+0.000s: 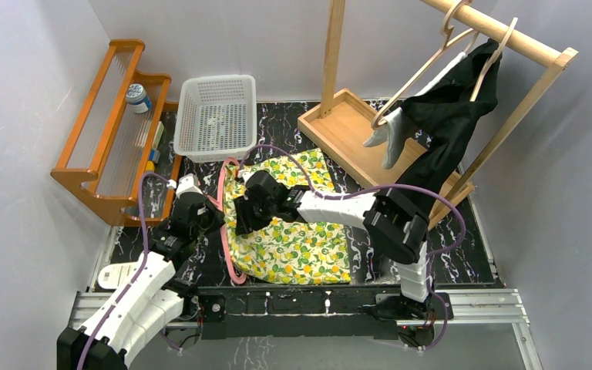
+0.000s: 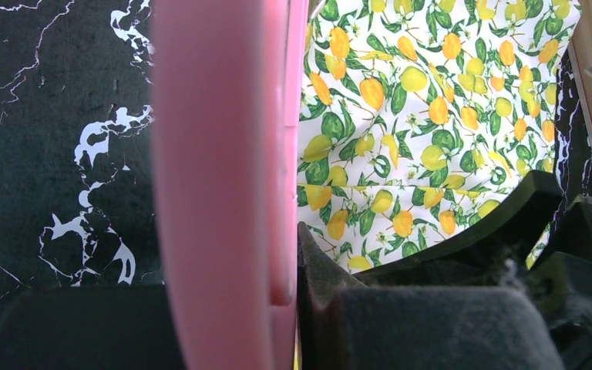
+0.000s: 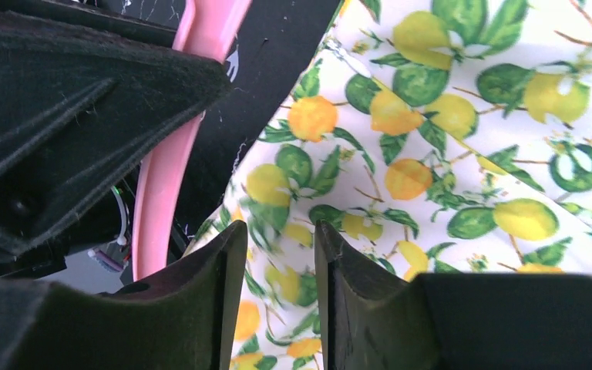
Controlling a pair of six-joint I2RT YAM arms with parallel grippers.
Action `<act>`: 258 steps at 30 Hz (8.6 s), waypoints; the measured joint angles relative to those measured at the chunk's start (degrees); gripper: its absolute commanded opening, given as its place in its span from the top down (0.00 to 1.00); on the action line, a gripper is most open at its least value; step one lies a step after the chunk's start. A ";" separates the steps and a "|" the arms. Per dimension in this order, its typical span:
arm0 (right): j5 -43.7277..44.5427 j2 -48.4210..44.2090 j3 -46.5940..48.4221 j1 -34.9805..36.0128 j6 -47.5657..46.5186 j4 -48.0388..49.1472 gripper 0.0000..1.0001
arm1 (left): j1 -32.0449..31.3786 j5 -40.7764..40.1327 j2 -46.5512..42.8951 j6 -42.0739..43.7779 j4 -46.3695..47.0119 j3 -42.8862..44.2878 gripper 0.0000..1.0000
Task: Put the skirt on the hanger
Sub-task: Hang the skirt on the hanger.
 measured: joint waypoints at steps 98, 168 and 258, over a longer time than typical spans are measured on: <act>6.25 10.01 4.66 -9.49 -0.35 13.33 0.73 | 0.02 13.64 3.63 4.57 4.87 1.09 1.00; 8.68 -16.04 -27.30 15.82 -39.71 23.30 0.54 | 0.02 11.65 10.64 3.08 7.65 2.40 1.00; 11.10 7.23 7.89 -26.21 -34.12 -10.21 0.68 | 0.02 22.97 20.59 11.89 10.69 7.17 1.00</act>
